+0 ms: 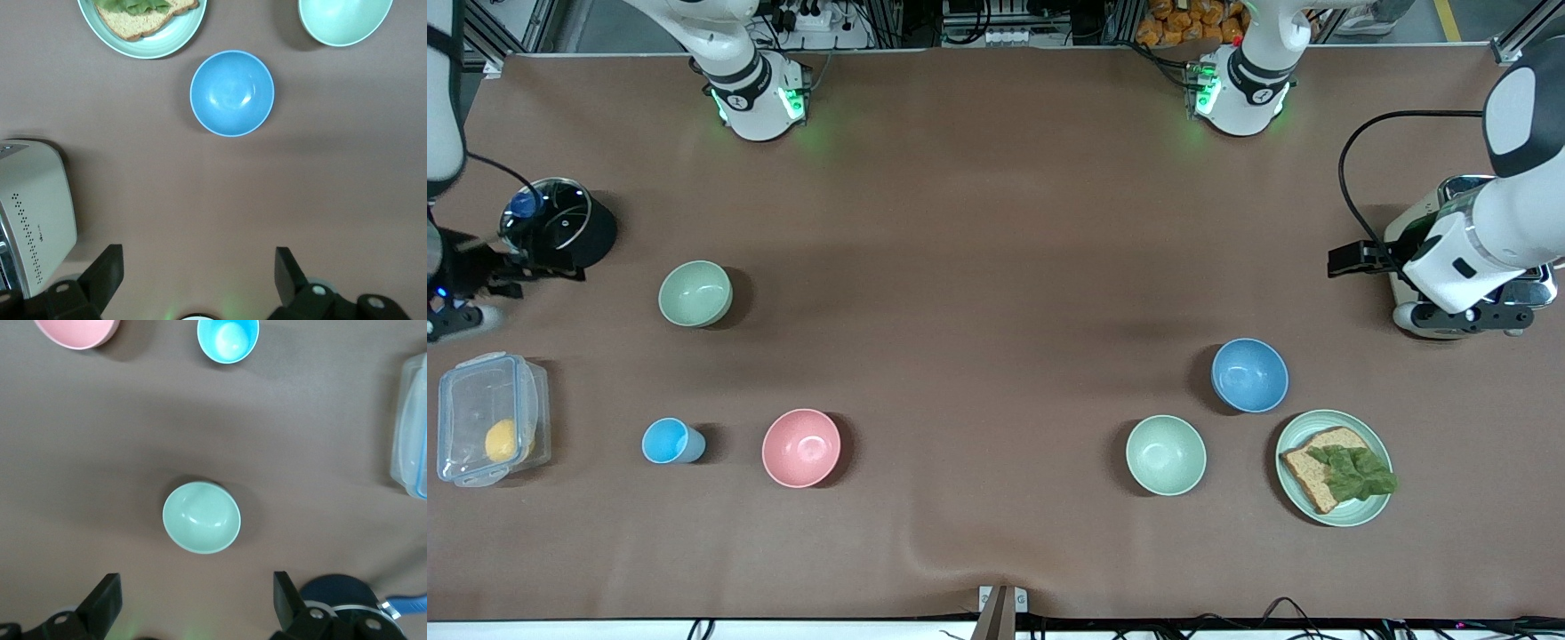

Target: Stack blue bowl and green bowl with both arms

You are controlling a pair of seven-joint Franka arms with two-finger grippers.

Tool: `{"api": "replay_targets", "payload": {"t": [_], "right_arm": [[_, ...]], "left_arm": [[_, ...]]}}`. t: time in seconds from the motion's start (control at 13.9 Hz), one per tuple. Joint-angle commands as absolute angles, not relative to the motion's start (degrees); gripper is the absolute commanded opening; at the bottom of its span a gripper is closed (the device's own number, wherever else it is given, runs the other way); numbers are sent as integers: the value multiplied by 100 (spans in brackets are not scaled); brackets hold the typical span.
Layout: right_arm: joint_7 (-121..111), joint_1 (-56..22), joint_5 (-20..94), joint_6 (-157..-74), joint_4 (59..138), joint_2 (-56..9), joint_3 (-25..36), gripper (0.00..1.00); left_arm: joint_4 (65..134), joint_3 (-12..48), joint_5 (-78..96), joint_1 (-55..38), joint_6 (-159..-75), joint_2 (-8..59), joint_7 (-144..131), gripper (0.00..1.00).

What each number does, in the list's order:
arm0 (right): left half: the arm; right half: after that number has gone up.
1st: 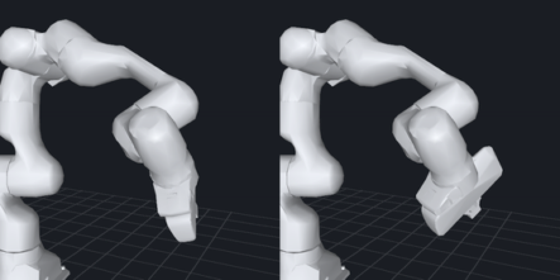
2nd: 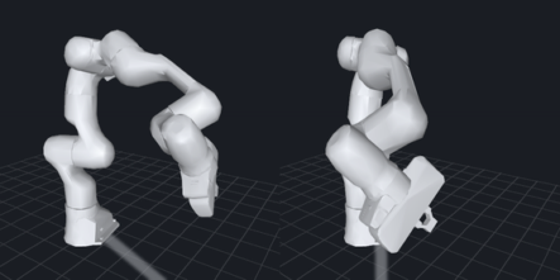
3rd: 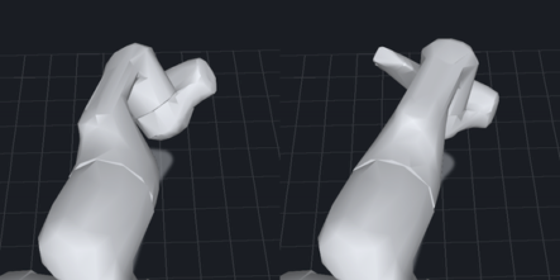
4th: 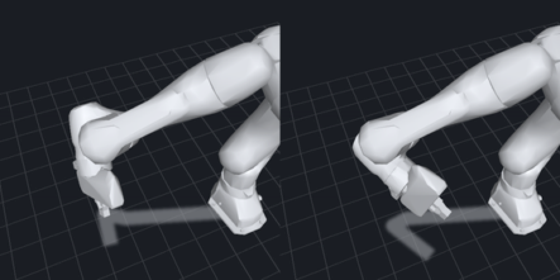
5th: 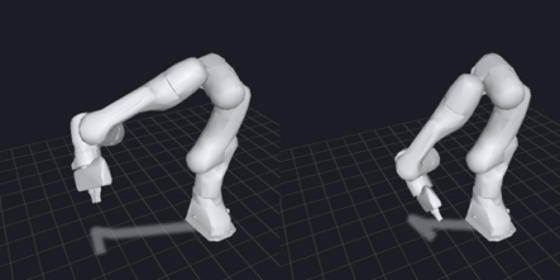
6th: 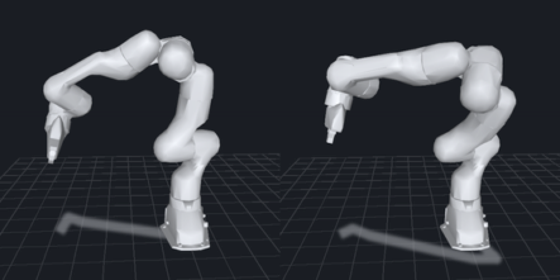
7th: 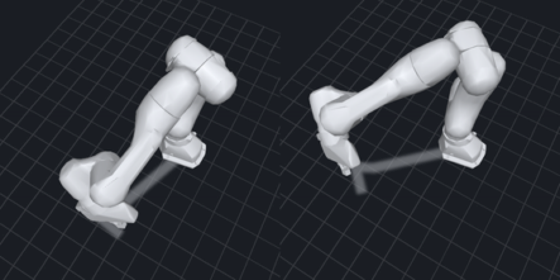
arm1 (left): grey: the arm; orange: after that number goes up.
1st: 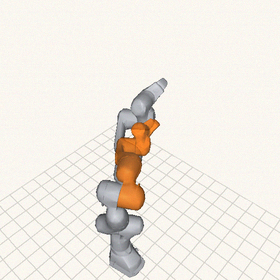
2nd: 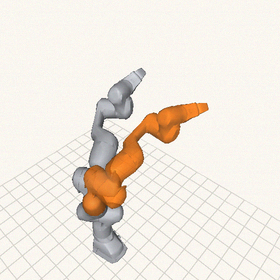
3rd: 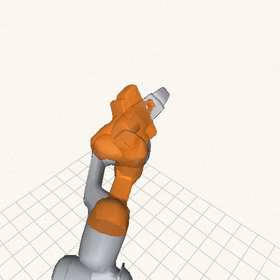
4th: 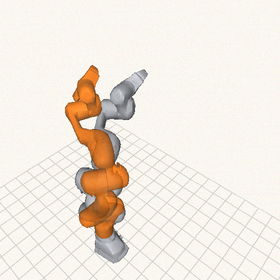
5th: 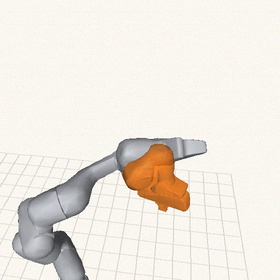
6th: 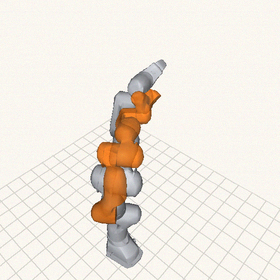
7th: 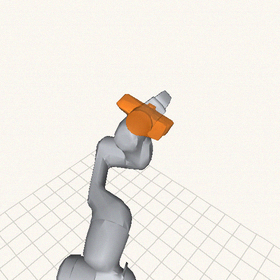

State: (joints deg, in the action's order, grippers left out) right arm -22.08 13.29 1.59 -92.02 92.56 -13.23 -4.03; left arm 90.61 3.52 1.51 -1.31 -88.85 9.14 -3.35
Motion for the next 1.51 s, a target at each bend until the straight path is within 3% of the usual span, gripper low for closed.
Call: {"api": "replay_targets", "payload": {"t": [0.0,0.86,1.15,1.43], "right_arm": [[-2329,1660,325,-9763,9772,-1362,-475,100],[-2970,2065,325,-12970,12092,-1547,-475,100],[-2979,2065,334,-13375,12488,-1608,-483,100],[-2997,2031,369,-13596,12858,-1608,-501,87]], "left_arm": [[8895,387,53,-123,-8710,1010,-237,100],[8833,378,88,193,-8797,1739,-273,100],[8473,378,70,299,-8973,2188,-246,100],[8473,387,70,316,-9394,2566,-264,100]]}}
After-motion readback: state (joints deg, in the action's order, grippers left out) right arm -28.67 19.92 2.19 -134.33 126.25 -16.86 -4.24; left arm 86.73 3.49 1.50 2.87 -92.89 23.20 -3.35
